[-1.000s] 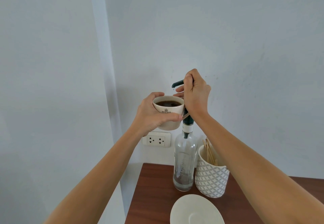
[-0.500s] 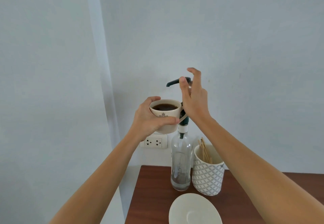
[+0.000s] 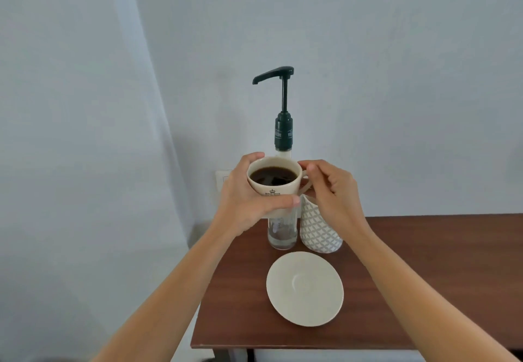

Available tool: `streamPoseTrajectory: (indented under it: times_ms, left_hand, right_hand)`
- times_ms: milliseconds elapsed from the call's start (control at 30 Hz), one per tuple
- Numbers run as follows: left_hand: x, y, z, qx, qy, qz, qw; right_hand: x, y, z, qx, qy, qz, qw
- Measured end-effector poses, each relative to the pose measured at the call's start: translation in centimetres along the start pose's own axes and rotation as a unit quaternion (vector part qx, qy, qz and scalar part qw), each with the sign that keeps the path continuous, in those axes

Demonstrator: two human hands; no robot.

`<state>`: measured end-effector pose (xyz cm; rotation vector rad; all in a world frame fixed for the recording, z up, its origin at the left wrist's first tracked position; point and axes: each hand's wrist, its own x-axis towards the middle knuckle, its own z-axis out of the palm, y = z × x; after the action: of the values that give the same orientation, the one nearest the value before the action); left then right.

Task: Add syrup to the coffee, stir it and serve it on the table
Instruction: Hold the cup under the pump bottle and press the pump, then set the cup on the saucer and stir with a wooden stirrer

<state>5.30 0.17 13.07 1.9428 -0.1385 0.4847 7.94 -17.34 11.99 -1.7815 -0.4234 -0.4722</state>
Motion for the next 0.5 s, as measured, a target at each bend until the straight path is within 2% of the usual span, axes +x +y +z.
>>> streamPoseTrajectory:
  times_ms: [300, 500]
  left_hand:
    - [-5.5, -4.7, 4.6, -0.021, -0.084, -0.019, 0.996]
    - [-7.9, -7.9, 7.0, -0.031, -0.122, -0.036, 0.991]
  right_hand:
    - [-5.8, 5.1, -2.1, -0.039, -0.026, 0.070, 0.996]
    - [-8.8, 8.3, -2.6, -0.020, -0.036, 0.129, 0.991]
